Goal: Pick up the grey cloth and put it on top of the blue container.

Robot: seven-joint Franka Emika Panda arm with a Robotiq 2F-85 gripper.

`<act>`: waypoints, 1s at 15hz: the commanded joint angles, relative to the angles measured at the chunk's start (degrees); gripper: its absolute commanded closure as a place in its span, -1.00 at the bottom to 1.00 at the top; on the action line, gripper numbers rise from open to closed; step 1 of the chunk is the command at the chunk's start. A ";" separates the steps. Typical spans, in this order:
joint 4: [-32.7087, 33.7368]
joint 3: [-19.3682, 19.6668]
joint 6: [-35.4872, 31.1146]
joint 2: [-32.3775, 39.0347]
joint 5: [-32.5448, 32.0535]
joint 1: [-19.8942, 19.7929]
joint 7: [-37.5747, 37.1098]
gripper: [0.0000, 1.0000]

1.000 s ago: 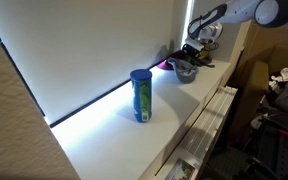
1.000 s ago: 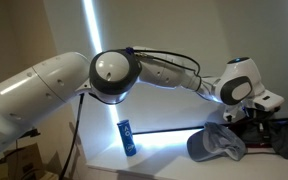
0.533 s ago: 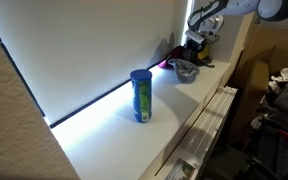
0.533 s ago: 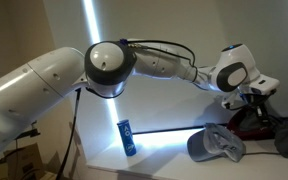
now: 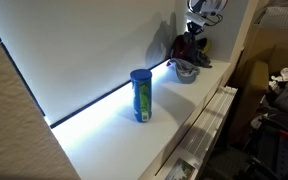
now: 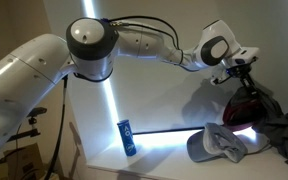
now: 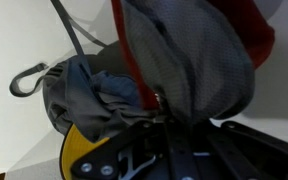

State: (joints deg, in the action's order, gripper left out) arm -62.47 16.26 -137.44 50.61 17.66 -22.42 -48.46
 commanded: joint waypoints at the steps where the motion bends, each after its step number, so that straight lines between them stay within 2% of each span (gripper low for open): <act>1: -8.09 2.52 -1.94 -5.36 -2.25 2.75 -0.36 0.96; 2: -8.81 3.84 -2.43 -5.46 -2.86 3.65 -1.86 0.35; 3: -3.37 2.09 -0.12 -2.23 -1.26 1.90 -0.56 0.81; 6: -4.57 3.64 -0.82 -2.56 -1.64 2.89 -1.20 0.42; 7: -4.61 3.70 -0.90 -2.58 -1.64 2.91 -1.21 -0.14; 9: -4.00 3.83 -0.22 -1.59 -1.71 2.71 -1.61 -0.20; 11: -3.85 4.36 -0.11 -0.42 -1.39 2.50 -3.71 -0.47; 14: -3.72 7.21 -6.46 3.13 -0.46 2.95 -14.83 -0.92; 15: -3.71 8.45 -7.63 4.35 -0.78 3.18 -18.36 -1.00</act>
State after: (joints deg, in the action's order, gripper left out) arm -66.97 21.97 -141.23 51.50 16.31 -19.66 -59.34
